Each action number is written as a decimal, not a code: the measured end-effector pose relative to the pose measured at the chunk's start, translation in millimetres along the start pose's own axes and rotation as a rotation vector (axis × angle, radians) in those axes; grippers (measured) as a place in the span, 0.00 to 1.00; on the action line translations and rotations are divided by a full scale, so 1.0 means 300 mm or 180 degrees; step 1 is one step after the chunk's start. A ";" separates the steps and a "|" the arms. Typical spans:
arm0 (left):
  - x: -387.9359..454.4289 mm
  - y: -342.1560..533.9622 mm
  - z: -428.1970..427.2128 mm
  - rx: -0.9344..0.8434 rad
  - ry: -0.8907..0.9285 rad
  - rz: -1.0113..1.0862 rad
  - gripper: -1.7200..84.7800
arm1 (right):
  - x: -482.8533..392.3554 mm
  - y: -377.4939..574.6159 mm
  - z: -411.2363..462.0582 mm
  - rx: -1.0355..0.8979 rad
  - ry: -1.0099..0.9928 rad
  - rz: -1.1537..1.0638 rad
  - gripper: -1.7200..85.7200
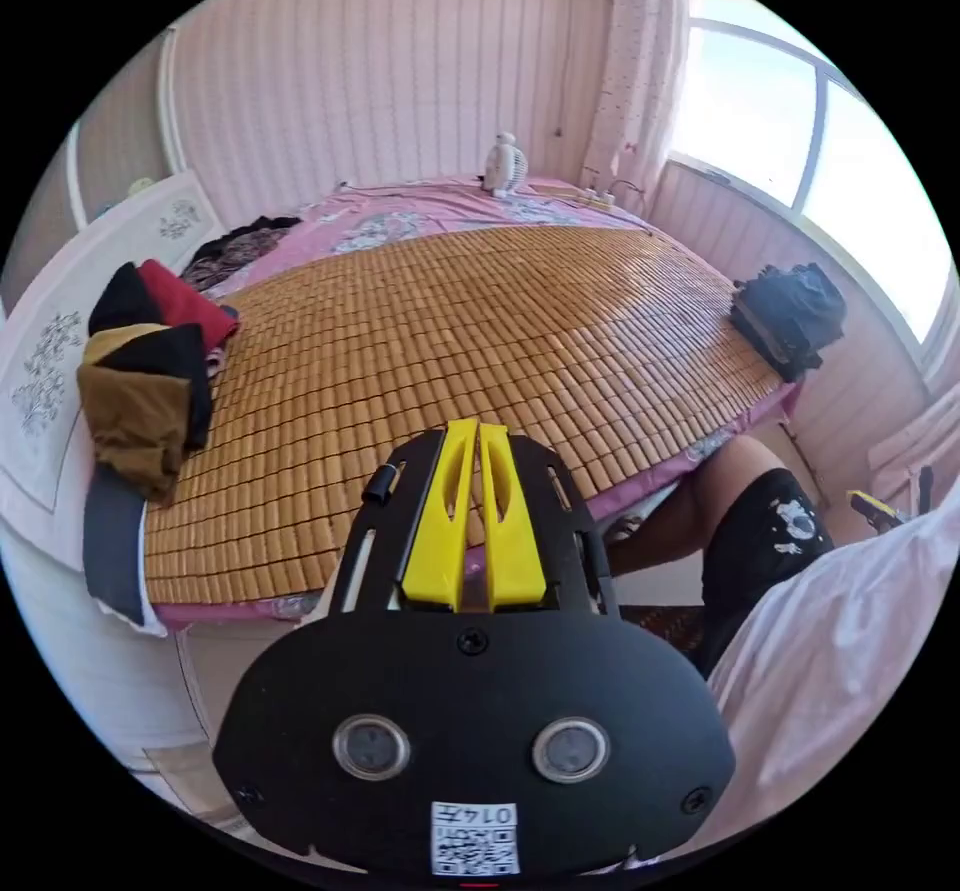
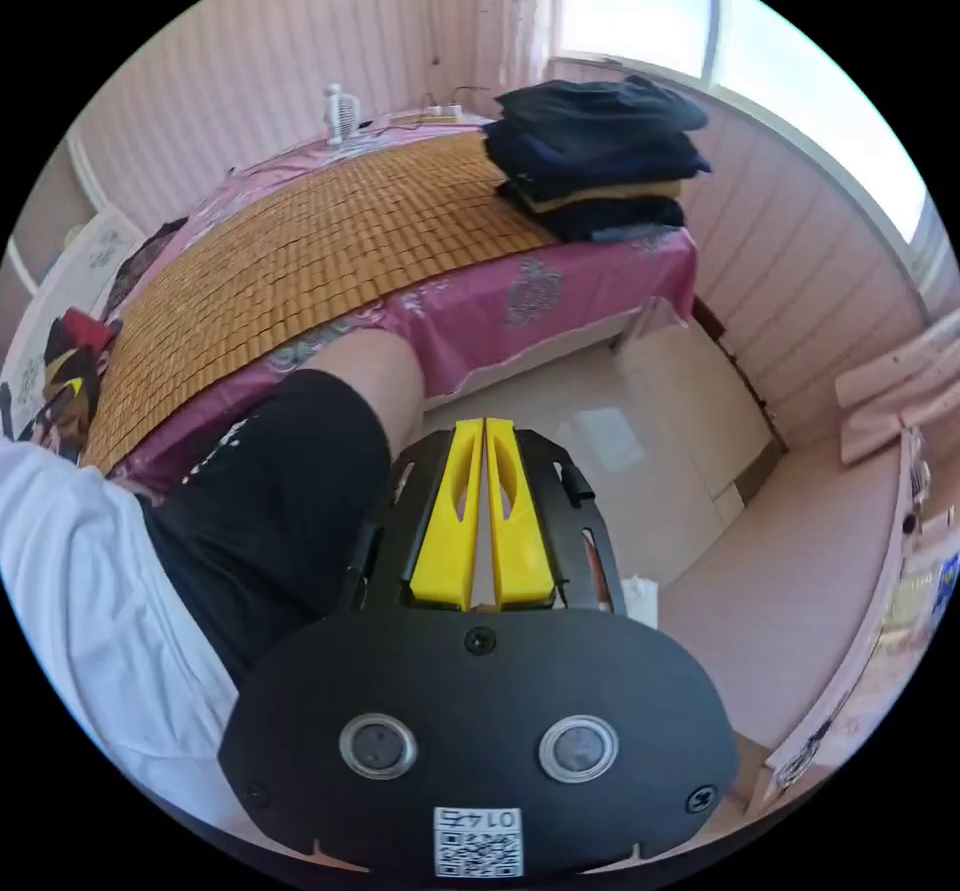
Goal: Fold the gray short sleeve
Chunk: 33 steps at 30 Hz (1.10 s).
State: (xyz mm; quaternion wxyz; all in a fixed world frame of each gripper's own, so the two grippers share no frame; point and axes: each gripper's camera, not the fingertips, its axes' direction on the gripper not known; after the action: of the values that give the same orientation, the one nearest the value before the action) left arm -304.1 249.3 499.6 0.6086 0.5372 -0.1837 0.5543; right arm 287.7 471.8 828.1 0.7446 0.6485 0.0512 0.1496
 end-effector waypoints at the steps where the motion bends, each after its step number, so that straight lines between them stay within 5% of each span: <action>1: -0.027 0.023 -0.019 0.0072 -0.0087 -0.0114 0.01 | -0.095 -0.046 0.023 -0.0002 -0.0268 -0.0374 0.02; 9: -0.315 0.467 -0.205 0.0718 -0.0428 -0.1451 0.01 | -0.900 -0.315 0.008 0.0534 -0.1169 -0.2964 0.02; 17: -0.521 0.967 -0.229 0.0682 -0.0851 -0.2512 0.06 | -1.729 -0.243 0.032 0.0113 -0.2072 -0.4748 0.04; 26: -0.845 1.186 -0.202 0.1161 -0.1202 -0.3144 0.11 | -2.527 -0.143 0.117 -0.0231 -0.2624 -0.5256 0.10; 33: -1.147 1.189 -0.082 0.1099 -0.1533 -0.3553 0.15 | -3.026 -0.003 0.254 -0.0489 -0.2310 -0.5720 0.14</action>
State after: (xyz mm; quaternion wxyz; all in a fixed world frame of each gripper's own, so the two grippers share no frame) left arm -733.8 37.8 369.7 0.6522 0.7523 0.0844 0.0384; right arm -553.8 136.7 731.8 0.5921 0.3240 0.2846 -0.6808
